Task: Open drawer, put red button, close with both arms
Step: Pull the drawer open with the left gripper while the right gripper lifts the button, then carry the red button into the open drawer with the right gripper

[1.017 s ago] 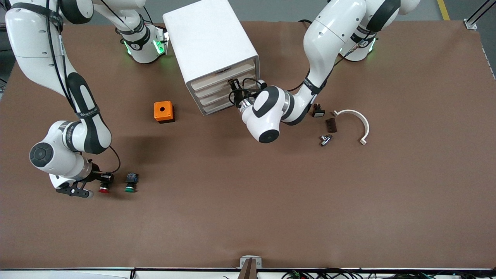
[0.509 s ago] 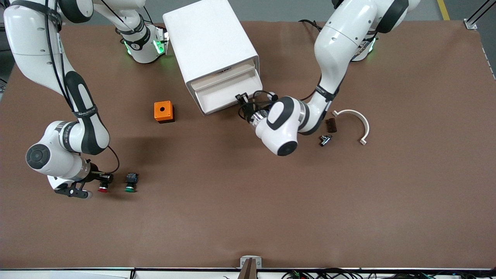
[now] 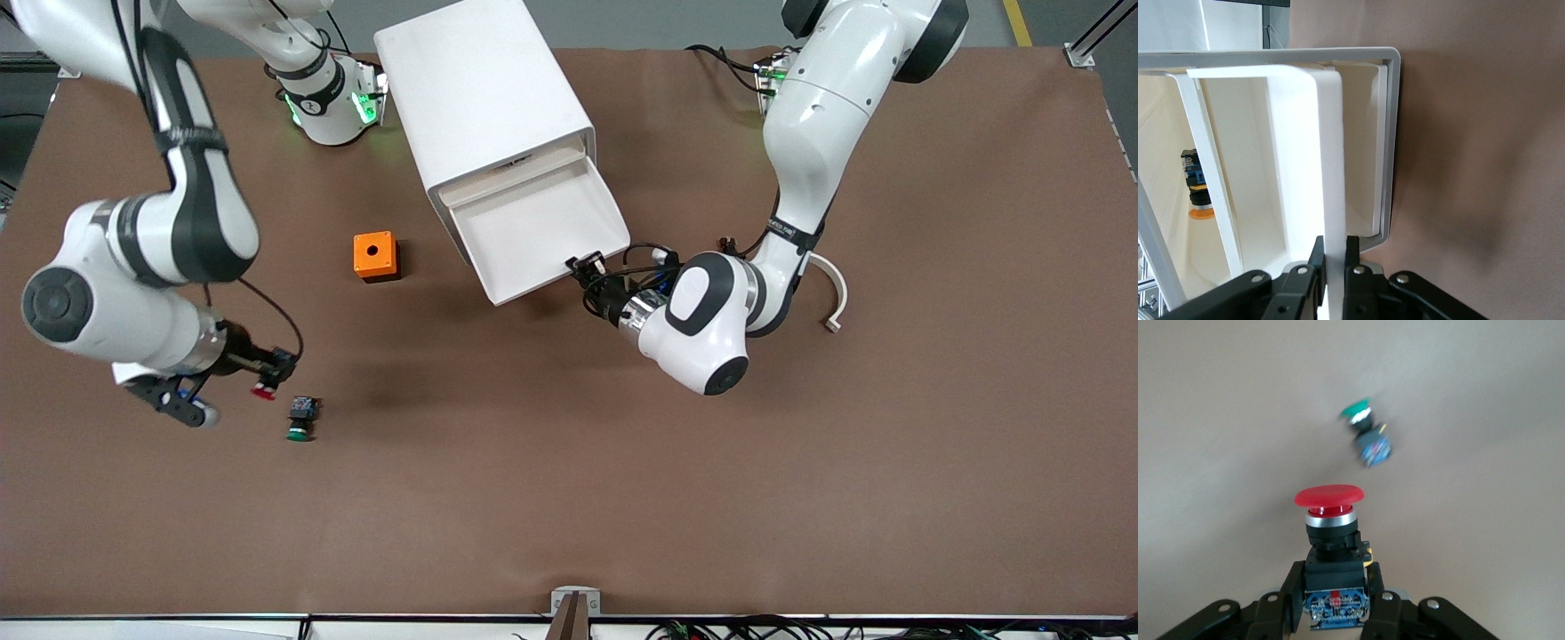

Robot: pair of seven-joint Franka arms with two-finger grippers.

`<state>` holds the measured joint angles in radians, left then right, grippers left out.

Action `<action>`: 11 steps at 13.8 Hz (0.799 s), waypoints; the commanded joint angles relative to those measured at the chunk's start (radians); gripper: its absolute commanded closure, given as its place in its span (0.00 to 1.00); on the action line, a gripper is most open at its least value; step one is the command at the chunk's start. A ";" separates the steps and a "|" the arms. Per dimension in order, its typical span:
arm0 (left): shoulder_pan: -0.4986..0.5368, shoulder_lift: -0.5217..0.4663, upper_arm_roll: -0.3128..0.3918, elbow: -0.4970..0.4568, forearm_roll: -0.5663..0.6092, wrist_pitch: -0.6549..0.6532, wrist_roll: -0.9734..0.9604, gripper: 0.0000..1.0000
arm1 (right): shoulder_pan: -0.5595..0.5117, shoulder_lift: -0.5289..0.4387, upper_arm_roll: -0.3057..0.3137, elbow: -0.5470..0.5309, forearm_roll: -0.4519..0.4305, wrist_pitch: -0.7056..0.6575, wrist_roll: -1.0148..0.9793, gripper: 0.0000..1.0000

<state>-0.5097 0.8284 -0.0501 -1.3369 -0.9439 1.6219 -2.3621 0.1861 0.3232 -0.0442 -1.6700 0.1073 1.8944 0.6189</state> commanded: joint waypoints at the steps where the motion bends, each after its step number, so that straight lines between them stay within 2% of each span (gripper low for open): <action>1: 0.026 0.000 0.001 0.024 -0.006 0.009 0.026 0.67 | 0.116 -0.104 -0.009 -0.062 0.026 -0.027 0.201 1.00; 2: 0.034 -0.003 0.001 0.024 -0.004 0.007 0.029 0.37 | 0.168 -0.122 -0.009 -0.072 0.026 -0.026 0.276 1.00; 3: 0.040 -0.005 0.003 0.024 -0.004 0.004 0.029 0.12 | 0.215 -0.131 -0.009 -0.076 0.026 -0.026 0.360 1.00; 4: 0.056 -0.008 0.001 0.027 -0.003 0.001 0.029 0.02 | 0.263 -0.134 -0.009 -0.074 0.026 -0.026 0.437 1.00; 7: 0.073 -0.021 0.006 0.036 0.040 0.001 0.101 0.01 | 0.387 -0.134 -0.009 -0.077 0.026 -0.009 0.634 1.00; 11: 0.102 -0.069 0.018 0.058 0.244 0.000 0.152 0.01 | 0.515 -0.133 -0.009 -0.141 0.026 0.110 0.844 1.00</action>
<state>-0.4136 0.8068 -0.0434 -1.2746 -0.7928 1.6312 -2.2318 0.6504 0.2117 -0.0392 -1.7464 0.1195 1.9351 1.3841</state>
